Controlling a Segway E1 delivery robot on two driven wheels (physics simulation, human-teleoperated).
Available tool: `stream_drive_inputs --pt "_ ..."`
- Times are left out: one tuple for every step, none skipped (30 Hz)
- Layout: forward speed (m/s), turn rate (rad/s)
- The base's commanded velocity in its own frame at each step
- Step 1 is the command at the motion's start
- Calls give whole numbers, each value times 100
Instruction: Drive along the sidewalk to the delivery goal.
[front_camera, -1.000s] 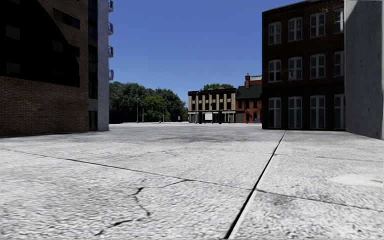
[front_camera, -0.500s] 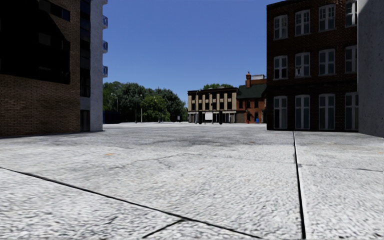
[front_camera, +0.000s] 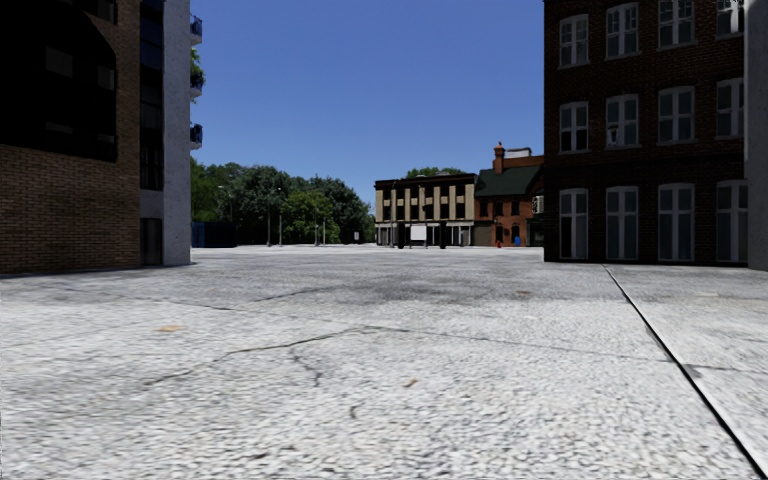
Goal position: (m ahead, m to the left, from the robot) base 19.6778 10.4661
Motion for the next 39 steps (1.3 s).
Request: stream_drive_inputs --pt "200 -2" --pt "200 -2" --pt "200 -2" --pt "200 -2" --pt "200 -2" --pt "200 -2" --pt "200 -2" --pt "200 -2" --pt "200 -2" --pt "200 -2" --pt "200 -2" --pt "200 -2" --pt "200 -2" --pt "200 -2" --pt "200 -2" --pt "200 -2" --pt "200 -2" --pt "200 -2" --pt "200 -2" --pt "200 -2" --pt "200 -2" --pt "200 -2" --pt "200 -2" --pt "200 -2" --pt "200 -2" --pt "200 -2" --pt "200 -2" --pt "200 -2" --pt "200 -2" --pt "200 -2" --pt "200 -2" --pt "200 -2" --pt "200 -2" --pt "200 -2" --pt "200 -2" --pt "200 -2" --pt "200 -1" --pt "200 -1" --pt "200 -1"
